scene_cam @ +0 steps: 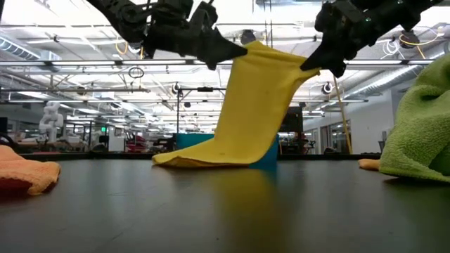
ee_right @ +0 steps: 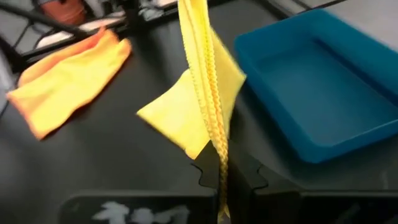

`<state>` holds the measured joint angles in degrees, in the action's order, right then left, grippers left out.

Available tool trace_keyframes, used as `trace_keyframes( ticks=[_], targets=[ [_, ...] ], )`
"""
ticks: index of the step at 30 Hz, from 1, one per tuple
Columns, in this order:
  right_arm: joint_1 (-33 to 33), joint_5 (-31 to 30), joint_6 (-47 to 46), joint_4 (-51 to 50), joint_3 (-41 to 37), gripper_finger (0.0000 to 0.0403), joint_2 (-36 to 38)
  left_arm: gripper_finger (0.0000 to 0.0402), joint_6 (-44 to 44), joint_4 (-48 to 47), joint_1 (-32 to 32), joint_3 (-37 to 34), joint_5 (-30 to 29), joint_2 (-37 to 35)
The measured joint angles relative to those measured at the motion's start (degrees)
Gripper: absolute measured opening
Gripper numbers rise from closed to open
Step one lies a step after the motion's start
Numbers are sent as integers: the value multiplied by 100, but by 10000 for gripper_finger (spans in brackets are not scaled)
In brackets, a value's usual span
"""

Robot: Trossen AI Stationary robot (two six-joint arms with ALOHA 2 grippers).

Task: Fold microfiber towels
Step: Fold the yellow microfiber towel

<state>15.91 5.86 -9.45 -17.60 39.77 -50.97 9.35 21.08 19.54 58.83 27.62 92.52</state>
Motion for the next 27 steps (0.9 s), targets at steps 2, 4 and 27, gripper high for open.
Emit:
trace_keyframes(
  ticks=[2,4,27],
  targets=[
    [-103,151,-18,-27,66,0,-8,1,-2,-67,-175,-4,-78,-97],
    [-223,348,-58,-5,171,0,-7,1,0,-140,-359,-12,-288,-295],
    [-1775,1996,-1070,1362,1153,0,-234,0,-1378,-1199,-2852,357,-2432,-1950]
  ],
)
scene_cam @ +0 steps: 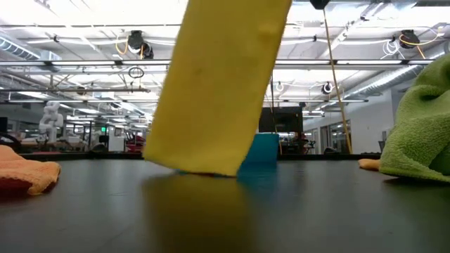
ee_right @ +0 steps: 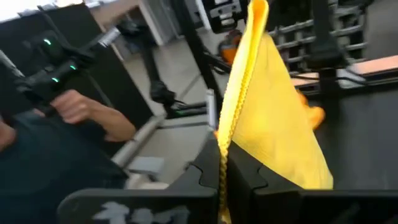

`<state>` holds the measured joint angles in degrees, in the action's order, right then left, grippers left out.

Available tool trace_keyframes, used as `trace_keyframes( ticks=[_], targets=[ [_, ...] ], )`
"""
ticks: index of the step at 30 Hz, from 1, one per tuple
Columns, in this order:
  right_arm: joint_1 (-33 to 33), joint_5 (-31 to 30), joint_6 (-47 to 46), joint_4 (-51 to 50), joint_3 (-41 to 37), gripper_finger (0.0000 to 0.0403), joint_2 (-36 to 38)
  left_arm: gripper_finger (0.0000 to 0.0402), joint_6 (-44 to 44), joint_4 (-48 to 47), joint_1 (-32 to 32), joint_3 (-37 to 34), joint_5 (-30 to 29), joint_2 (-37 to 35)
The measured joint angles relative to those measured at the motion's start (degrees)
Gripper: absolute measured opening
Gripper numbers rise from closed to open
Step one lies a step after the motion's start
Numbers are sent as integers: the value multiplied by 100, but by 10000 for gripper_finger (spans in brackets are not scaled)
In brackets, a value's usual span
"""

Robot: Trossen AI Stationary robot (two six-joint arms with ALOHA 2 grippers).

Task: Fold microfiber towels
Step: Fold the yellow microfiber towel

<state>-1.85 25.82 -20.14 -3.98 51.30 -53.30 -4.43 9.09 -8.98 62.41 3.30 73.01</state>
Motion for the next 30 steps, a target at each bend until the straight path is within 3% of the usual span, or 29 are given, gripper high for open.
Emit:
trace_keyframes(
  ticks=[7,13,22,30],
  targets=[
    [242,86,-260,-231,149,0,-26,1,-55,-637,116,175,-552,-6],
    [765,-615,-2,-1249,115,0,-396,0,-84,-466,762,-594,-553,-39],
    [1563,-1315,835,-802,-34,0,-1492,1,468,112,2039,-1947,-354,-203],
    [1856,-1386,1277,25,-44,0,-2232,0,998,721,2682,-2608,-120,-280]
  ],
)
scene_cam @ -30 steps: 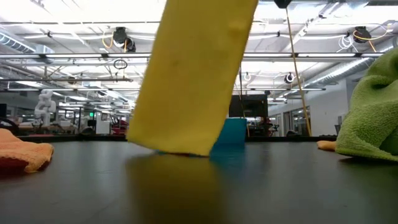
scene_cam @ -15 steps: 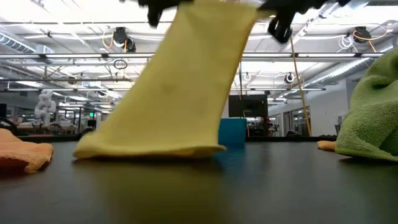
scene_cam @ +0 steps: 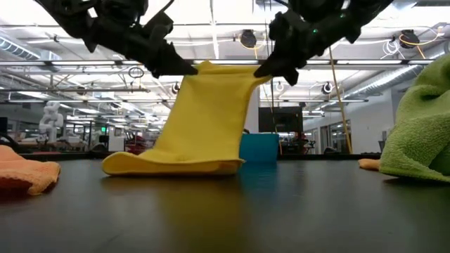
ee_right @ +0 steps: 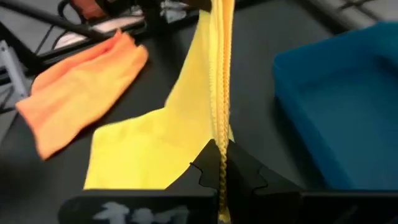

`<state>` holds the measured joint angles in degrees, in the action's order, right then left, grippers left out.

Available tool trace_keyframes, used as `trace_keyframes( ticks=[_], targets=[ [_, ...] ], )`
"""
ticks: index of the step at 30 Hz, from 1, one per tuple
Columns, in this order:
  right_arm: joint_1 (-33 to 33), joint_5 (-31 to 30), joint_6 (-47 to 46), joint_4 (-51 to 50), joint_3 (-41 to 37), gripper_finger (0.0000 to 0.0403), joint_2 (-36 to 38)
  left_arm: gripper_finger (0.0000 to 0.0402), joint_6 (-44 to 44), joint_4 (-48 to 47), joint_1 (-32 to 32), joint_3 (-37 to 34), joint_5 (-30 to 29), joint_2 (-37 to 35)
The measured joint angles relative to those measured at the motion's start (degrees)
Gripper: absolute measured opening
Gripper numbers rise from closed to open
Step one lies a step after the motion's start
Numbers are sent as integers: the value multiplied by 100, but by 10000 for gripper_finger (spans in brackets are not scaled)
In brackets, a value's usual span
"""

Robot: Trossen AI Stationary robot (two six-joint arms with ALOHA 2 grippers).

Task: Fold microfiber towels
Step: Fold the yellow microfiber towel

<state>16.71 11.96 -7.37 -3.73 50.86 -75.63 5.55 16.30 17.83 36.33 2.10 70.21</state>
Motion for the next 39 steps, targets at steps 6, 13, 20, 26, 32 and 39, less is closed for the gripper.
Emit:
trace_keyframes(
  ticks=[6,13,20,26,32,39],
  targets=[
    [122,-423,408,299,12,0,-22,0,152,223,389,-82,83,1],
    [-65,-435,615,406,8,0,-109,0,483,699,408,-461,160,1],
    [-499,-464,719,588,10,0,-593,0,593,2333,288,-1605,566,7],
    [-750,-445,950,1038,8,0,-1174,0,1024,3053,-83,-2340,362,7],
    [-971,-164,990,1283,8,0,-1584,0,1193,3066,-550,-2653,258,9],
    [-1269,31,1025,1316,1,0,-1772,0,1277,2969,-1108,-2669,164,14]
  ],
)
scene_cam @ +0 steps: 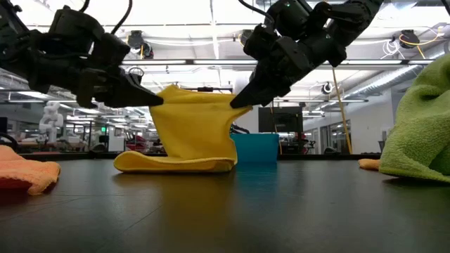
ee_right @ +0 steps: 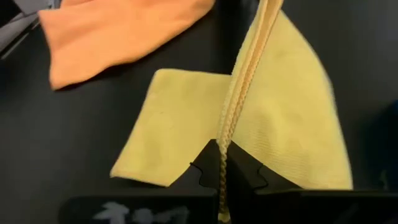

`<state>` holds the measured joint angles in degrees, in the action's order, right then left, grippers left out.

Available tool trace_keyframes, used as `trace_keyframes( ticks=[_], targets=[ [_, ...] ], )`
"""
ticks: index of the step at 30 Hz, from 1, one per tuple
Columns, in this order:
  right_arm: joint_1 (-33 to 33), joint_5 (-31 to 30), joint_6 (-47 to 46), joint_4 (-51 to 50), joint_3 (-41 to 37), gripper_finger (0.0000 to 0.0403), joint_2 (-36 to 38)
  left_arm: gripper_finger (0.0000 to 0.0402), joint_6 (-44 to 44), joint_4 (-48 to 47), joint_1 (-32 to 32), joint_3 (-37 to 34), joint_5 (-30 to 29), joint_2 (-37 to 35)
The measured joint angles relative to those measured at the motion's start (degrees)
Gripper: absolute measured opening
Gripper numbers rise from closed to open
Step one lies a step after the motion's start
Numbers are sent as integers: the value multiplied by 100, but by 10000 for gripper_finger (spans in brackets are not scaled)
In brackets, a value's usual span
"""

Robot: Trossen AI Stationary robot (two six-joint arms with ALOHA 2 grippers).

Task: Fold microfiber towels
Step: Fold the yellow microfiber towel

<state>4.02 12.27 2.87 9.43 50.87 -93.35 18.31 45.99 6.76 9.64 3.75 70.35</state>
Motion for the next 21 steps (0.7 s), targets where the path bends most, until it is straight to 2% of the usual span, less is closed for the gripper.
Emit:
trace_keyframes(
  ticks=[6,16,21],
  targets=[
    [-209,-4,-13,75,2,0,-111,0,-13,-410,-440,12,-155,123],
    [-410,-2,-111,170,-2,0,-330,1,-149,-316,-773,15,-172,543],
    [-513,60,-116,182,-7,0,-323,16,-303,-234,-902,8,-106,794]
  ],
)
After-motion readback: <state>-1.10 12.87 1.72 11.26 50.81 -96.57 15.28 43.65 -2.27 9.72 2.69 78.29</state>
